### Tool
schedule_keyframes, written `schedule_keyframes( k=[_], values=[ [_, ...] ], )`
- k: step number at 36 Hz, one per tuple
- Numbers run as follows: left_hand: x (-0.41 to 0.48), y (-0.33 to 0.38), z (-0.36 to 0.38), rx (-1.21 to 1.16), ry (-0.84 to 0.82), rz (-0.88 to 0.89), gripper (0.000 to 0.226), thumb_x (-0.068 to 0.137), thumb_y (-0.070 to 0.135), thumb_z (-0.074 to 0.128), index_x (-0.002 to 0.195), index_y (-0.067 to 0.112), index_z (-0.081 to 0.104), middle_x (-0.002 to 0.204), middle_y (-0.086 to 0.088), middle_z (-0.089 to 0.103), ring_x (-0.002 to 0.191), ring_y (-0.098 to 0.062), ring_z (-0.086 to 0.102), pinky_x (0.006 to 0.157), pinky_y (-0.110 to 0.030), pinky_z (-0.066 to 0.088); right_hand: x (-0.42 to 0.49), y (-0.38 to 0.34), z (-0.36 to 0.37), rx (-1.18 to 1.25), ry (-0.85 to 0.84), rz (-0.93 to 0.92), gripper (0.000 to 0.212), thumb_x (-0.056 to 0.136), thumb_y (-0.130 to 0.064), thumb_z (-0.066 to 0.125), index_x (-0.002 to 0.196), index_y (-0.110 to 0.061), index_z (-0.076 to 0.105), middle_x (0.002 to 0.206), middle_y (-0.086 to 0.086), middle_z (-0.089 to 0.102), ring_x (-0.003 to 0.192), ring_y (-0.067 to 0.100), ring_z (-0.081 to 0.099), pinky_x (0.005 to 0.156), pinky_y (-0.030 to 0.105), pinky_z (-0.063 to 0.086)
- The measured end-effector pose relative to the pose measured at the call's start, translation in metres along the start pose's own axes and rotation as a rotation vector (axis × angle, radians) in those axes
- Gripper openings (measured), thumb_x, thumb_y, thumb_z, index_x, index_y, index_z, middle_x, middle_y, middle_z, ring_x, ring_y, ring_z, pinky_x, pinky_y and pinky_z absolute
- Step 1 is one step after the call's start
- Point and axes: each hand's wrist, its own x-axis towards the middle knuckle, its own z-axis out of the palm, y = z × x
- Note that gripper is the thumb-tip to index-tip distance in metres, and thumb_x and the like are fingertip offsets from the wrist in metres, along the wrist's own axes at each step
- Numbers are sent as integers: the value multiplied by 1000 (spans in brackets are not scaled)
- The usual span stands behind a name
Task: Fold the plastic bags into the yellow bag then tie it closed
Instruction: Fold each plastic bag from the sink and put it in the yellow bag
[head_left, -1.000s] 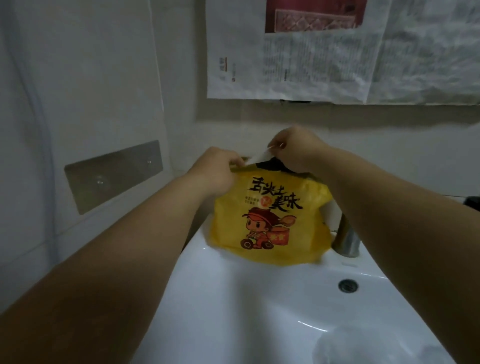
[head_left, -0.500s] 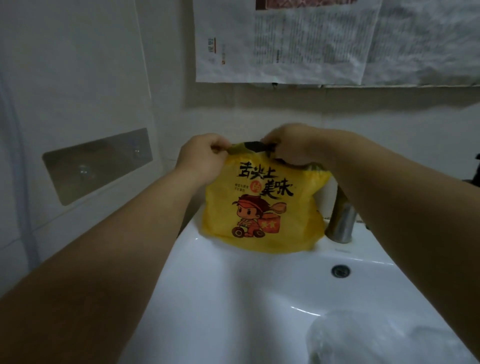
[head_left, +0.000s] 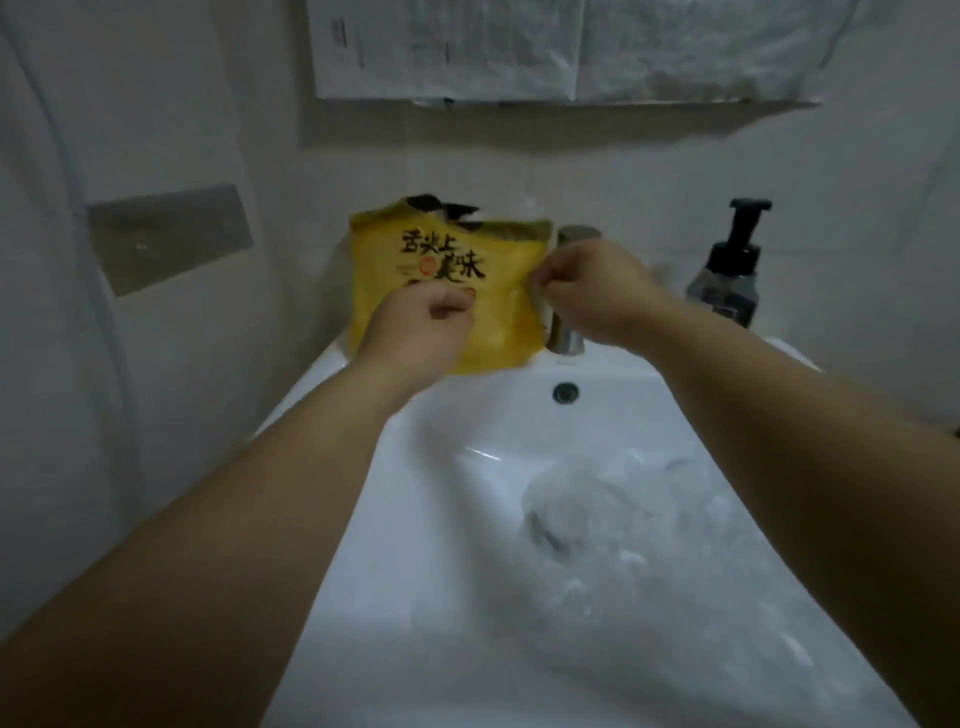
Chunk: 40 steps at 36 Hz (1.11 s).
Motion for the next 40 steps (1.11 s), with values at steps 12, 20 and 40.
schedule_keyframes(
  k=[12, 20, 40],
  values=[
    [-79, -43, 63, 218, -340, -91, 21, 92, 22, 60, 112, 20, 69, 110, 3, 65, 104, -16, 59, 85, -23, 43, -105, 98, 47, -165, -399, 318, 61, 89, -27, 64, 144, -17, 40, 147, 9, 41, 127, 26, 46, 99, 29, 38],
    [-77, -51, 59, 319, -381, -71, 24, 93, 21, 58, 116, 18, 67, 116, 3, 64, 102, -13, 56, 84, -21, 40, -106, 106, 60, -569, -700, 393, 45, 93, -20, 59, 134, -3, 49, 136, 15, 52, 123, 28, 51, 94, 31, 42],
    [-78, -26, 39, -734, -356, -417, 34, 87, 32, 66, 118, 18, 64, 87, 8, 71, 80, -7, 66, 69, -22, 51, -87, 41, 37, 1119, -101, 547, 17, 93, -10, 51, 76, -9, 48, 50, 4, 34, 35, 12, 32, 38, 19, 27]
  ],
)
